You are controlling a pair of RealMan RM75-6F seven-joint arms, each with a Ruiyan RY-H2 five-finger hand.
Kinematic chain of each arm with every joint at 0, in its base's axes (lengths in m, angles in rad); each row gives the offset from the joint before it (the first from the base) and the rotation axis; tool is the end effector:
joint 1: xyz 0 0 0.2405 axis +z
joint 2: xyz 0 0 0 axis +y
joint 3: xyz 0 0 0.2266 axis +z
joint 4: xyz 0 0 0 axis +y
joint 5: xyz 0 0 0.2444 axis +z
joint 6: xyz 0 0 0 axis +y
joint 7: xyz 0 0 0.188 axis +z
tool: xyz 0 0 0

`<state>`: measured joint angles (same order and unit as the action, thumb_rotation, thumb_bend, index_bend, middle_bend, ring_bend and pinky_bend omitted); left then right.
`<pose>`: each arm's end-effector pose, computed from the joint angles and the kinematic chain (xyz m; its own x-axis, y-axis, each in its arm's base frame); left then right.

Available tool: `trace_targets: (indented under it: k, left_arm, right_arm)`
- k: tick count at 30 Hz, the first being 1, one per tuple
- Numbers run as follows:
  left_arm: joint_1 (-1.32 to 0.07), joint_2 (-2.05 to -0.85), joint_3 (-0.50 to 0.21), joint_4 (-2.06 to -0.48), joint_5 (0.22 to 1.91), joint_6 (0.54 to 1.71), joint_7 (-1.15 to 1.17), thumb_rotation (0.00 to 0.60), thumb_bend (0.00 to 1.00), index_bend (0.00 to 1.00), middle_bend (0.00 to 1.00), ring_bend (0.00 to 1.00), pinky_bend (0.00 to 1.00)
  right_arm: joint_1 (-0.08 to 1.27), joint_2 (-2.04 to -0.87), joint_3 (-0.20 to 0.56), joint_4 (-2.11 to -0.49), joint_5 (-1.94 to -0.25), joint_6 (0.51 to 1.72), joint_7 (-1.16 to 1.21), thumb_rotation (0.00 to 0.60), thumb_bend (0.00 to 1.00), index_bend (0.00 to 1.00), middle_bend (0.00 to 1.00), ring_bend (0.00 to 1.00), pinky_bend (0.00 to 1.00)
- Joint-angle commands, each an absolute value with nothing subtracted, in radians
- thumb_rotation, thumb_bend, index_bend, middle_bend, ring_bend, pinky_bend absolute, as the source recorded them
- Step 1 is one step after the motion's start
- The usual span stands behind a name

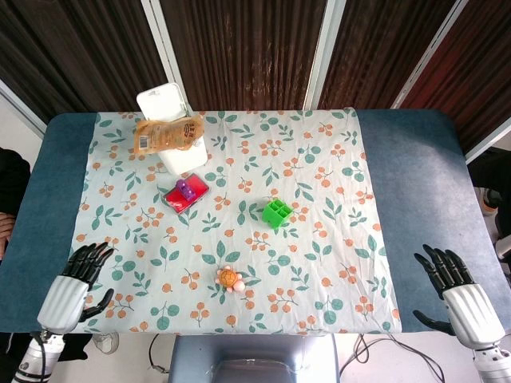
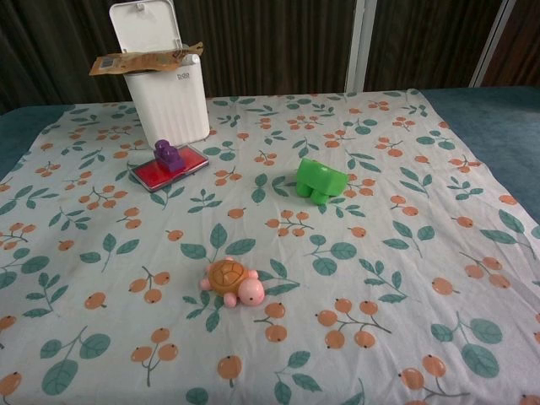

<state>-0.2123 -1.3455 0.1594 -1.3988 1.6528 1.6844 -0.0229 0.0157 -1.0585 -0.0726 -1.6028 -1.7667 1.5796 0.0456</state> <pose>-0.2611 0.2082 0.0534 0.3577 -0.0295 0.9334 0.8874 -0.3006 -0.3496 -0.2808 -0.1708 0.1083 0.4202 -0.0660 0.9050 -0.8937 -0.2028 0.4001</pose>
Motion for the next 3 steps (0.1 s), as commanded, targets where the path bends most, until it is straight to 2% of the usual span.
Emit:
trace_targets:
  k: [1, 3]
  left_arm:
    - [-0.169, -1.307, 0.150, -1.388, 1.633, 1.704, -0.025, 0.600, 0.37, 0.00, 0.04, 0.00, 0.09]
    - [-0.159, -1.304, 0.134, -1.393, 1.614, 1.694, 0.005, 0.600, 0.37, 0.00, 0.04, 0.00, 0.09]
  right_arm:
    - [0.021, -1.065, -0.075, -1.603, -1.766, 1.564, 0.036, 0.600, 0.21, 0.00, 0.00, 0.00, 0.00]
    - [0.027, -1.068, -0.074, -1.603, -1.761, 1.550, 0.033, 0.600, 0.21, 0.00, 0.00, 0.00, 0.00]
